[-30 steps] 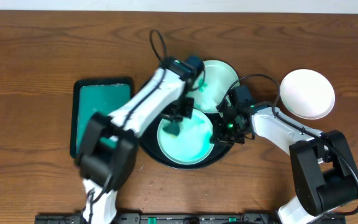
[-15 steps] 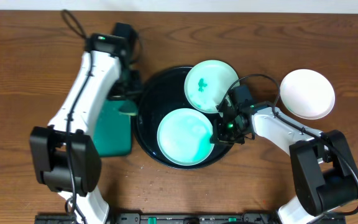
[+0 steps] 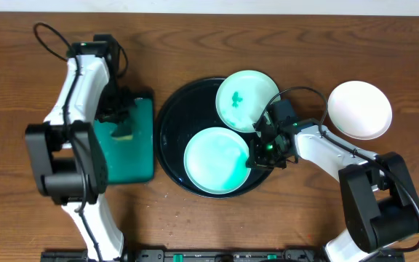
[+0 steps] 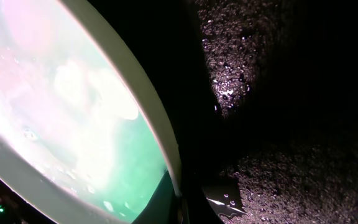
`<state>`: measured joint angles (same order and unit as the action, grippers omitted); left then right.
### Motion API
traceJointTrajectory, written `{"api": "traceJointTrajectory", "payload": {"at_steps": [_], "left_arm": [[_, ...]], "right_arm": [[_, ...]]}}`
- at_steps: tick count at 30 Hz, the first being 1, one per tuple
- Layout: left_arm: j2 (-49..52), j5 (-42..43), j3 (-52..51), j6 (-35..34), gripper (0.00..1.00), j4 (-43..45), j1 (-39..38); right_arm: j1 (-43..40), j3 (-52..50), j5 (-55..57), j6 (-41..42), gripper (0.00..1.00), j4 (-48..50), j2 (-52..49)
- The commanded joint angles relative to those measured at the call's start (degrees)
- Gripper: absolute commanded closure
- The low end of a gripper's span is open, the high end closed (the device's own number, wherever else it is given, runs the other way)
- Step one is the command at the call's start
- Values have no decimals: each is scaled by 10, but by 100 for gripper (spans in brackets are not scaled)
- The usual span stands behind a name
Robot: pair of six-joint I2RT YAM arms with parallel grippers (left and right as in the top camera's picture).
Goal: Clean dirty plates on tray and stack at the side
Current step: 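Return the sponge with the left gripper to the green tray, then lift and tilt the mint-green plate upright with the right gripper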
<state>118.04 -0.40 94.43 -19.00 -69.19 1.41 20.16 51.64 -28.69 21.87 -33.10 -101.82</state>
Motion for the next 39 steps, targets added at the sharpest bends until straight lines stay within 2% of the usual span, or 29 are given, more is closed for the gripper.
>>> {"api": "traceJointTrajectory", "payload": {"at_steps": [1, 5, 8, 10, 11, 14, 20, 25, 26, 29, 35, 39], "left_arm": [[15, -7, -5, 10, 93, -4, -3], [25, -7, -8, 10, 90, -4, -2], [25, -7, -13, 10, 73, -4, -2], [25, -7, -15, 12, 64, -4, -2], [25, -7, -15, 12, 55, -4, -2], [25, -6, -15, 12, 39, -4, -2], [1, 14, -15, 17, 38, -6, -6], [-89, 30, -15, 21, 38, -5, -29], [-110, 30, -15, 21, 36, -6, -37], [-173, 30, -15, 20, 22, -9, -62], [-254, 30, -15, 20, 21, -24, -107], [-266, 30, -15, 18, 20, -41, -120]], "right_arm": [[1, -11, 57, -11, 99, -5, -16], [1, -11, 57, -12, 99, -5, -16], [1, -11, 57, -11, 99, -5, -16], [1, -11, 57, -12, 99, -5, -16], [1, -11, 57, -12, 99, -5, -16], [1, -11, 57, -12, 99, -5, -16], [1, -11, 57, -12, 99, -5, -16], [1, -10, 56, -11, 99, 6, -16], [2, -10, 56, -11, 99, 6, -15], [2, -10, 57, -11, 99, 7, -2], [1, -8, 71, 0, 98, 2, 68], [0, 7, 112, 14, 99, -49, 120]]}}
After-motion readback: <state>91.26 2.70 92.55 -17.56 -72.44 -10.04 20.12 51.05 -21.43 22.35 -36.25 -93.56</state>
